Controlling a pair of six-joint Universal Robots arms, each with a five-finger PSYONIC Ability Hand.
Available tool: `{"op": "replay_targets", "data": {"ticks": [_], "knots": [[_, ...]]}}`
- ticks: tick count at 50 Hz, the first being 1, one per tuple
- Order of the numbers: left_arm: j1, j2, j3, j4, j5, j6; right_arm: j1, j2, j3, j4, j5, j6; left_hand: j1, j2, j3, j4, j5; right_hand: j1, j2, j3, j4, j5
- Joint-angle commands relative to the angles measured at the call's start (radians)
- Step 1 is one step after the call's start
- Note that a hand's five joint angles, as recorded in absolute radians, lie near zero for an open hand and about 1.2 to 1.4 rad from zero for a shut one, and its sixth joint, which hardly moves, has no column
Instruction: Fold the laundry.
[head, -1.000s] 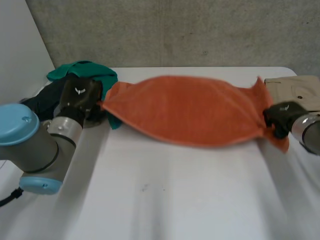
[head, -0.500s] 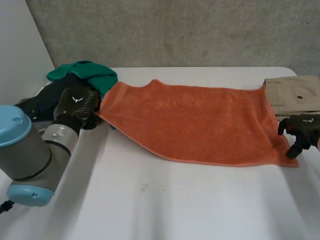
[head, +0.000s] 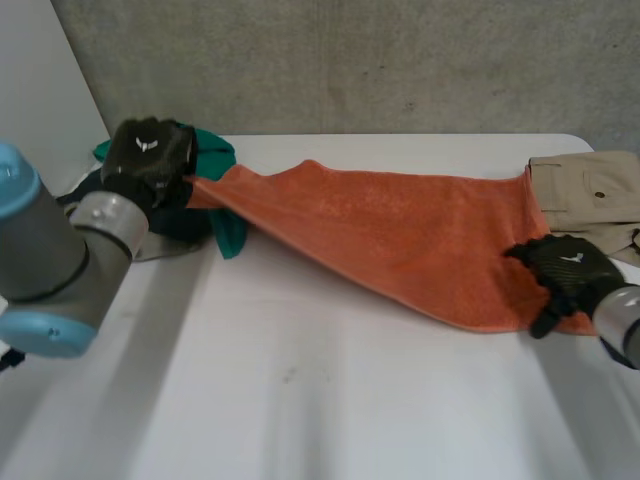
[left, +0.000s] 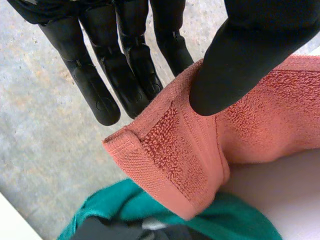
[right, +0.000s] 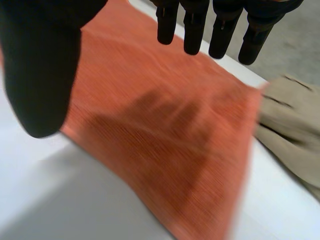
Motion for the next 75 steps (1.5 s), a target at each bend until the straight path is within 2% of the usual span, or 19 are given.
{"op": "replay_targets", "data": {"ticks": [1, 6, 10, 11, 15, 19, 28, 34, 37, 40, 45, 51, 54, 57, 60, 61, 62, 68, 75], "knots": [[-0.009, -0.027, 0.149, -0.082, 0.006, -0.002, 0.174, -0.013, -0.036, -0.002, 0.019, 0.255, 0.238, 0.195, 0.199, 0.194, 0.239, -0.078, -0.072, -0.065, -0.068, -0.045], [-0.012, -0.045, 0.21, -0.085, 0.006, -0.007, 0.26, 0.0, -0.076, -0.014, 0.049, 0.365, 0.238, 0.195, 0.199, 0.194, 0.239, -0.103, -0.097, -0.09, -0.093, -0.07], [-0.026, -0.065, 0.252, -0.086, 0.004, -0.019, 0.412, 0.062, -0.172, -0.071, 0.14, 0.441, 0.238, 0.195, 0.199, 0.194, 0.239, -0.103, -0.097, -0.09, -0.093, -0.07], [-0.029, -0.07, 0.258, -0.086, 0.004, -0.021, 0.462, 0.091, -0.214, -0.097, 0.19, 0.47, 0.238, 0.195, 0.199, 0.194, 0.239, -0.103, -0.097, -0.09, -0.093, -0.07], [-0.045, -0.076, 0.278, -0.086, 0.0, -0.032, 0.547, 0.176, -0.318, -0.12, 0.291, 0.525, 0.238, 0.195, 0.199, 0.194, 0.239, -0.103, -0.097, -0.09, -0.093, -0.07], [-0.052, -0.076, 0.286, -0.086, -0.005, -0.035, 0.587, 0.274, -0.407, -0.123, 0.318, 0.577, 0.238, 0.195, 0.199, 0.194, 0.239, -0.103, -0.097, -0.09, -0.093, -0.07], [-0.074, -0.065, 0.292, -0.088, -0.007, -0.039, 0.612, 0.383, -0.502, -0.16, 0.35, 0.64, 0.238, 0.195, 0.199, 0.194, 0.239, -0.087, -0.081, -0.074, -0.077, -0.054], [-0.072, -0.064, 0.29, -0.091, -0.007, -0.053, 0.601, 0.388, -0.496, -0.181, 0.485, 0.61, 0.238, 0.195, 0.199, 0.194, 0.239, -0.002, 0.004, 0.01, 0.008, 0.031], [-0.069, -0.061, 0.29, -0.091, -0.007, -0.062, 0.592, 0.382, -0.486, -0.166, 0.52, 0.58, 0.238, 0.195, 0.199, 0.194, 0.239, 0.074, 0.081, 0.087, 0.084, 0.108], [-0.062, -0.049, 0.287, -0.091, -0.007, -0.067, 0.488, 0.359, -0.441, -0.146, 0.546, 0.511, 0.238, 0.195, 0.199, 0.194, 0.239, 0.194, 0.201, 0.207, 0.204, 0.228], [-0.043, -0.023, 0.275, -0.092, -0.007, -0.075, 0.273, 0.241, -0.314, -0.135, 0.528, 0.407, 0.238, 0.195, 0.199, 0.194, 0.239, 0.359, 0.365, 0.372, 0.369, 0.392], [-0.015, -0.023, 0.272, -0.111, -0.007, -0.082, 0.07, 0.179, -0.223, -0.126, 0.39, 0.291, 0.238, 0.195, 0.199, 0.194, 0.239, 0.48, 0.486, 0.492, 0.49, 0.513], [-0.006, -0.023, 0.269, -0.123, -0.007, -0.091, 0.035, 0.172, -0.202, -0.102, 0.329, 0.235, 0.238, 0.195, 0.199, 0.194, 0.239, 0.482, 0.489, 0.495, 0.493, 0.516], [0.001, -0.024, 0.258, -0.131, -0.005, -0.097, 0.032, 0.17, -0.193, -0.071, 0.315, 0.205, 0.238, 0.195, 0.199, 0.194, 0.239, 0.5, 0.506, 0.513, 0.51, 0.534], [0.012, -0.024, 0.238, -0.131, -0.005, -0.098, 0.029, 0.168, -0.182, -0.043, 0.298, 0.181, 0.238, 0.195, 0.199, 0.194, 0.239, 0.781, 0.788, 0.794, 0.791, 0.815], [0.014, -0.024, 0.234, -0.132, -0.004, -0.098, 0.026, 0.168, -0.182, -0.034, 0.296, 0.172, 0.238, 0.195, 0.199, 0.194, 0.239, 1.02, 1.027, 1.033, 1.03, 1.054], [0.017, -0.024, 0.23, -0.132, -0.002, -0.098, 0.024, 0.167, -0.185, -0.033, 0.295, 0.168, 0.238, 0.195, 0.199, 0.194, 0.239, 1.118, 1.124, 1.13, 1.128, 1.151], [0.023, -0.015, 0.177, -0.161, 0.001, -0.091, -0.005, 0.12, -0.177, -0.013, 0.281, 0.071, 0.238, 0.195, 0.199, 0.194, 0.239, 1.119, 1.125, 1.131, 1.129, 1.152], [0.067, 0.117, 0.062, -0.359, 0.013, -0.038, -0.099, -0.1, -0.151, 0.185, 0.236, -0.268, 0.238, 0.195, 0.199, 0.194, 0.239, 1.119, 1.125, 1.131, 1.129, 1.152]]}}
